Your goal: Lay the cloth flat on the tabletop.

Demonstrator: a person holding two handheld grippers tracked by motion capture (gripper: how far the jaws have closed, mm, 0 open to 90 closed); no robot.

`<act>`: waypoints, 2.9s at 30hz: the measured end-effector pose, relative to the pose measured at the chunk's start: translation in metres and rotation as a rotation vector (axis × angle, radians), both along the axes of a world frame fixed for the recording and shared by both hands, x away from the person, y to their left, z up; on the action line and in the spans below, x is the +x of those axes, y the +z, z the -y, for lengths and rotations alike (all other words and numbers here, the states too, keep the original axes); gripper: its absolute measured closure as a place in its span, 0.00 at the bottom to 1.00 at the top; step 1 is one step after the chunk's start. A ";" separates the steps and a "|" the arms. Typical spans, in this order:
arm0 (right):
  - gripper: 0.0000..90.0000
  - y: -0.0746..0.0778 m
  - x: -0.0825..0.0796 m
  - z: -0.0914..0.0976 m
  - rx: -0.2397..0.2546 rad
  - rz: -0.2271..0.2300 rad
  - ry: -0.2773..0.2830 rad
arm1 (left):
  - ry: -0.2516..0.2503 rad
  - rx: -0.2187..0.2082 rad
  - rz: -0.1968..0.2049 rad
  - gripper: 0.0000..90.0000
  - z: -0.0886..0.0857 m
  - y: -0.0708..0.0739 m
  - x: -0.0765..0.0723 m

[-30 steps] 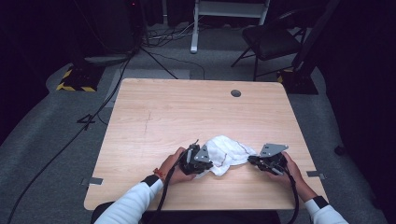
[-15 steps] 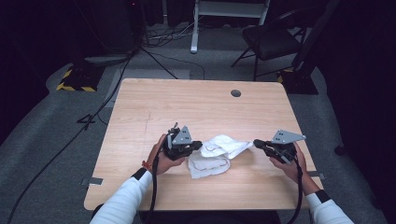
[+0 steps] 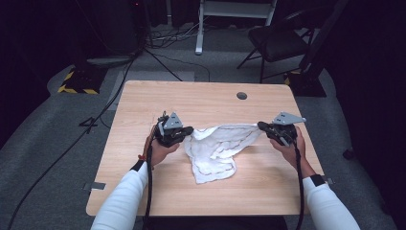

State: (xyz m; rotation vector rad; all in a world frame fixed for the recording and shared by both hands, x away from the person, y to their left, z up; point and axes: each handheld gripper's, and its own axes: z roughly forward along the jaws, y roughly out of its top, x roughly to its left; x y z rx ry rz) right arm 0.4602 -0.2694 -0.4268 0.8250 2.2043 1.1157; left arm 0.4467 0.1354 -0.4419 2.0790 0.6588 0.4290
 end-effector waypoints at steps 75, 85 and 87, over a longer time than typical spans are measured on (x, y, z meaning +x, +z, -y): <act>0.93 -0.028 -0.054 -0.080 -0.056 -0.126 0.366 | -0.234 0.254 -0.214 0.92 0.023 -0.040 -0.074; 0.92 -0.018 -0.083 -0.006 -0.037 -0.155 0.351 | -0.172 0.203 -0.244 0.92 0.002 -0.038 -0.077; 0.92 -0.022 -0.090 0.005 -0.068 -0.163 0.341 | -0.163 0.198 -0.247 0.92 -0.001 -0.037 -0.079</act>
